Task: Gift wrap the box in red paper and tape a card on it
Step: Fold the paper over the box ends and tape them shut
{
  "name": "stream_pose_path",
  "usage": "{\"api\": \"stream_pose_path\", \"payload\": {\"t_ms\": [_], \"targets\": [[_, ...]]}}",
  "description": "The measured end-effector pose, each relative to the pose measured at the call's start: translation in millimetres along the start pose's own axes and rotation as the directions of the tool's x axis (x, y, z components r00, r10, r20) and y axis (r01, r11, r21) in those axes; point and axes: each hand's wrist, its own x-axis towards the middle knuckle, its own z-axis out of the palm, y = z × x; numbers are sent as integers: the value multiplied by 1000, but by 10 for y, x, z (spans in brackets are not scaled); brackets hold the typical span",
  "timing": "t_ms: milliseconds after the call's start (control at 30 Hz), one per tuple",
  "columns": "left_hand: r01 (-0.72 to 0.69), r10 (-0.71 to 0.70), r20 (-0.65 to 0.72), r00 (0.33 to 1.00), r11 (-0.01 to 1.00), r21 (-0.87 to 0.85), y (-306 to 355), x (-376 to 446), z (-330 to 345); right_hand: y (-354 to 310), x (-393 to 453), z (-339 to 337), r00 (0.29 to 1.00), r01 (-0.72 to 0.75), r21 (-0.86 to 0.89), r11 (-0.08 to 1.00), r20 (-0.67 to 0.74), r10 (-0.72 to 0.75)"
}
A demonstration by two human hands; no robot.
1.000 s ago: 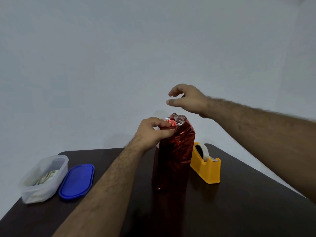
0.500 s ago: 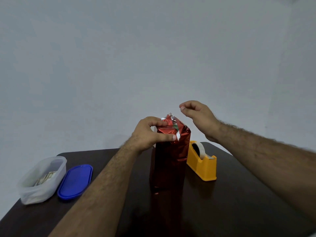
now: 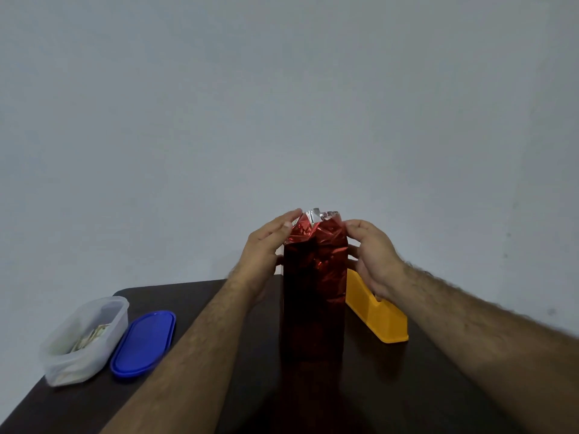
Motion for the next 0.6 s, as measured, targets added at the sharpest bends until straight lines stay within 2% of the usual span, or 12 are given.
{"api": "stream_pose_path", "payload": {"t_ms": [133,267,333,367,467,533,600], "targets": [[-7,-1,-86,996,996,-94,-128,45,-1,146,-46,115,998,23,9,1000,-53,-22],[-62,45,-159,986,993,-103,-214,18,36,168,-113,187,996,49,126,991,-86,-38],[-140,128,-222,967,989,-39,-173,5,36,180,-141,222,994,67,202,977,-94,-49],[-188,195,-221,956,981,51,-124,2,20,193,-144,243,994,73,225,972,-95,-53],[-307,342,-63,938,899,311,74,-22,-54,266,-165,294,994,81,224,971,-92,-61],[-349,345,91,934,829,436,224,-43,-80,320,-150,313,995,85,199,976,-74,-72],[-345,321,142,936,760,551,330,-41,-33,354,-152,310,995,87,161,983,-68,-77]]}}
